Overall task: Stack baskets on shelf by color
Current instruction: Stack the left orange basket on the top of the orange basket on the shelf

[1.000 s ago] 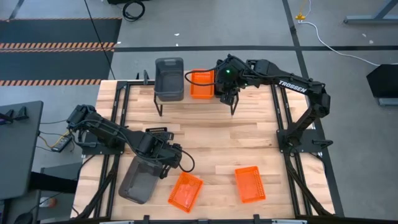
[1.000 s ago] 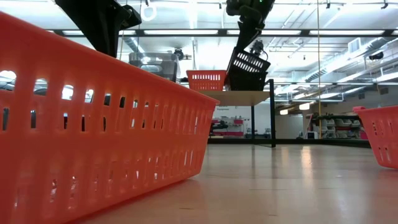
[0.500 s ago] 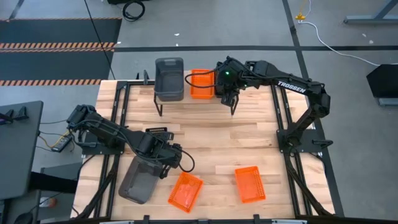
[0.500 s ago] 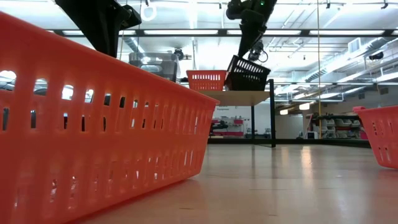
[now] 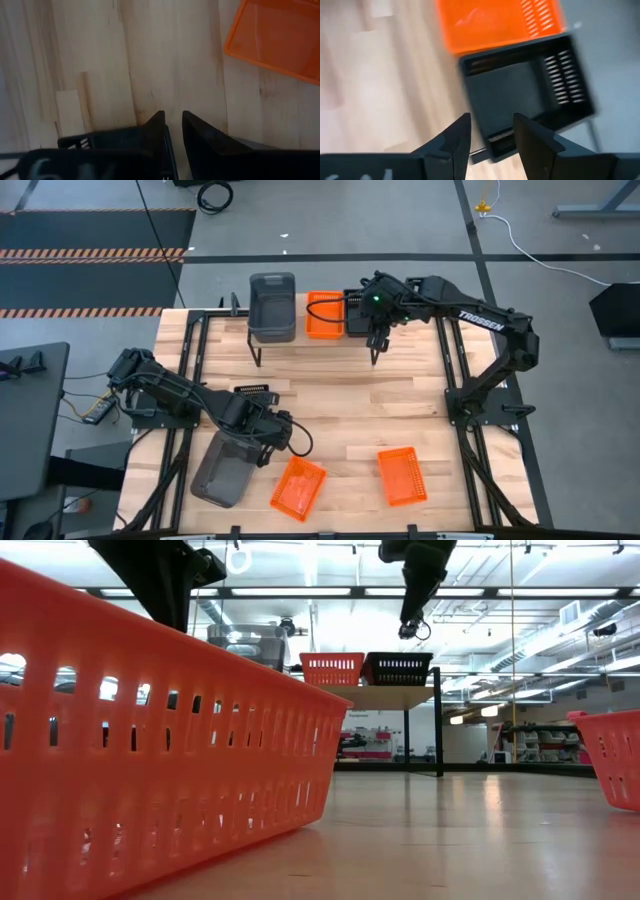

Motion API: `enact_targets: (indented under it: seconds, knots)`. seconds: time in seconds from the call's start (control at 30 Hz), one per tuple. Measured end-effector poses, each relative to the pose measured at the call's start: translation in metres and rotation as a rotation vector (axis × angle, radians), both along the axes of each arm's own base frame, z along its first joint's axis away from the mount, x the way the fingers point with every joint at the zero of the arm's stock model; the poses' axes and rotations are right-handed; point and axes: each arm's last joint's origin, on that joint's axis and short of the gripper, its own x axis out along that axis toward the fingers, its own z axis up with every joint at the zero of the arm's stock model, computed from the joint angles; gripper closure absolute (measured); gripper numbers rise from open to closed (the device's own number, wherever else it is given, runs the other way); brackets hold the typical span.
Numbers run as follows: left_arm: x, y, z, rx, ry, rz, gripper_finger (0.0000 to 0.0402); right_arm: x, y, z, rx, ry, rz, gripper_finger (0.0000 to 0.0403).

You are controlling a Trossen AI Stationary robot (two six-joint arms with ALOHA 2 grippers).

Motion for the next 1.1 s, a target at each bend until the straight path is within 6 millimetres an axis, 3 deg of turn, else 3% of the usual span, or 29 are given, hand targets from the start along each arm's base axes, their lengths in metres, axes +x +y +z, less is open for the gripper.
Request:
enact_targets:
  seconds: [0.23,0.43,0.63,0.93,1.1]
  knots:
    - [-0.013,0.004,-0.006,0.030,0.132,0.083,0.0316,-0.002,0.023,-0.006,0.227,0.034,0.058,0.0249]
    - [-0.016,-0.001,-0.042,-0.092,0.164,0.056,0.0288,-0.001,0.048,-0.017,0.322,0.103,0.118,0.0249]
    - [-0.027,0.003,-0.069,-0.081,0.224,0.087,0.0256,-0.002,0.066,-0.040,0.361,0.199,0.111,0.0249]
    - [-0.021,-0.007,-0.052,-0.105,0.169,0.069,0.0229,-0.012,0.093,-0.063,0.395,0.272,0.090,0.0249]
    - [-0.013,-0.030,-0.040,-0.168,0.029,-0.029,0.0229,-0.027,0.113,-0.072,0.415,0.295,0.065,0.0249]
